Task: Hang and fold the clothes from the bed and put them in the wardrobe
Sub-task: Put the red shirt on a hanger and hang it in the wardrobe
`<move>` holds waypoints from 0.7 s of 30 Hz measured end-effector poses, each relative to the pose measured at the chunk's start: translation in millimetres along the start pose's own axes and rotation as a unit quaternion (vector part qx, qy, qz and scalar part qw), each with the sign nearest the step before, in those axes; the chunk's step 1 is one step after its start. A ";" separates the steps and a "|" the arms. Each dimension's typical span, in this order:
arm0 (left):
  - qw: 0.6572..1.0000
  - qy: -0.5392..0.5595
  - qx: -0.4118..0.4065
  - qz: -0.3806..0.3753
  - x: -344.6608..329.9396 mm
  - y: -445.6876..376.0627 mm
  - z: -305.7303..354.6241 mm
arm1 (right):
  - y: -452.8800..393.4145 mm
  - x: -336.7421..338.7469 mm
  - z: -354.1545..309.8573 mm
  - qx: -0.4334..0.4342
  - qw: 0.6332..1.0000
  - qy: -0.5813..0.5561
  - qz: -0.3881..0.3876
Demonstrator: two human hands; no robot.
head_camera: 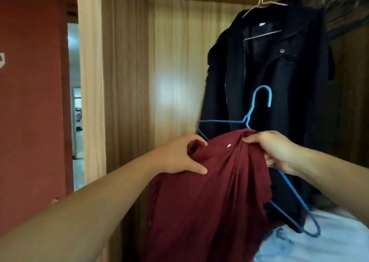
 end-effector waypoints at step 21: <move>0.928 0.276 0.084 -0.235 -264.5 138.7 298.8 | 339.6 319.3 182.4 -0.139 0.957 0.219 0.127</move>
Point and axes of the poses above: each hand's wrist, its own y-axis away from the middle knuckle, its own x-axis out of the back of the hand, z = x × y, the point moved 6 cm from there along -y, towards the middle knuckle, and after that the axes turned 8 degrees about z, right-handed, at the moved point
